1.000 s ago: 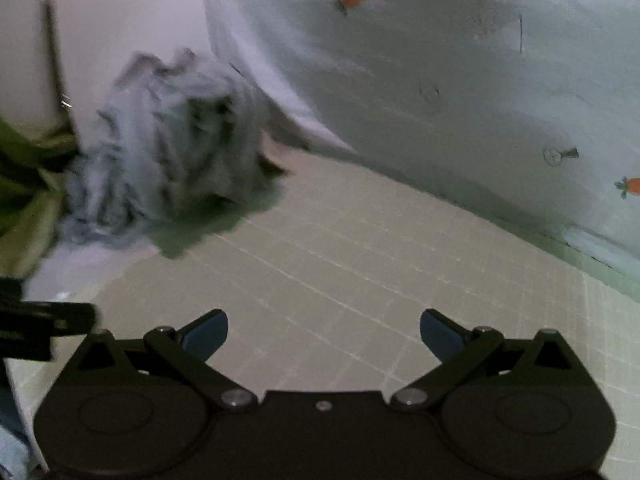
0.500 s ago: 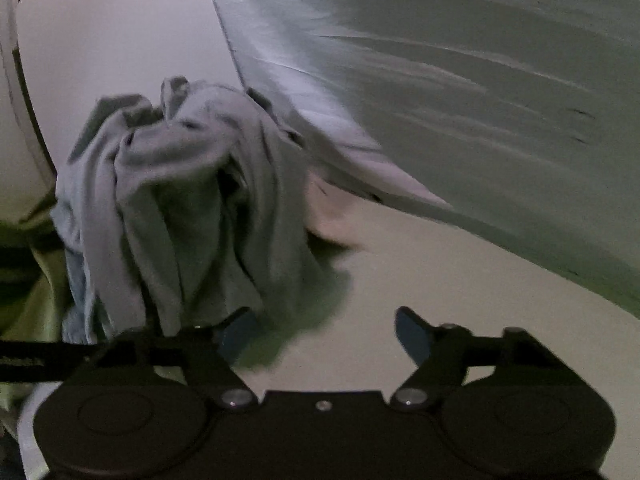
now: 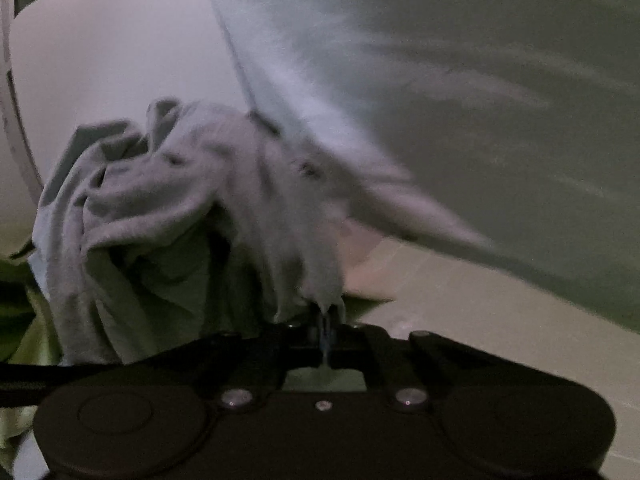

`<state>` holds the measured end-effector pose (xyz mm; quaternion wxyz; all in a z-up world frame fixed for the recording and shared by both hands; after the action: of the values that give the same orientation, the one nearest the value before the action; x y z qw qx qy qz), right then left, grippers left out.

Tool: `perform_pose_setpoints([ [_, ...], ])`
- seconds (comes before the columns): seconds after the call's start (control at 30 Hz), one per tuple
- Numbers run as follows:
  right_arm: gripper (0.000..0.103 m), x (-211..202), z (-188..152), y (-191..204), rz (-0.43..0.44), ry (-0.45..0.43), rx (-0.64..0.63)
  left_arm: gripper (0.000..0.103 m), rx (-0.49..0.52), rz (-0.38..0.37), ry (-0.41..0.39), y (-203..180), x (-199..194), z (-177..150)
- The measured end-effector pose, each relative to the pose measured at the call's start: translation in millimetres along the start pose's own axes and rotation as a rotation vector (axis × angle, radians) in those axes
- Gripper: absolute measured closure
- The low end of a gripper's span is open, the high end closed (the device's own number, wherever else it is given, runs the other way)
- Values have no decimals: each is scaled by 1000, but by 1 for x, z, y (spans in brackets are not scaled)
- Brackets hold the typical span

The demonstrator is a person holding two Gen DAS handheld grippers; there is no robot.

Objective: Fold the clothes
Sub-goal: 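Grasp the grey sweatpants from the heap with both grippers and pull out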

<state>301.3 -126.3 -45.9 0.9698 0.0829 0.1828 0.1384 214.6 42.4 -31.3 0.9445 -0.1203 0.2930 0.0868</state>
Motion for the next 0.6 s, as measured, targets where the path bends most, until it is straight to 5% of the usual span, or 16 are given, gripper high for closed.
perform_pose_setpoints([
  [0.17,102,-77,-1,-38,-143,-49,-2,101,44,-39,-26,-16,-39,-11],
  [0.3,102,-157,-8,-73,-282,-76,-18,101,126,-152,-15,-45,-91,-35],
  [0.6,102,-398,-73,-202,-853,40,103,100,255,-439,272,-126,-176,-143],
])
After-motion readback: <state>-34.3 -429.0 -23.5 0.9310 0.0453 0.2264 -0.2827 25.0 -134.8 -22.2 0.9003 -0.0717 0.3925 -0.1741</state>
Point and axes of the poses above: each gripper's, at about its wrist camera, not at the fingertips, and x roughly the way its jaws point, y to its left, z to its top, the point moved 2 cm from there along x, roughly the way its jaws point, and after that the axes turned 13 degrees about -y, right-handed, at the moved point
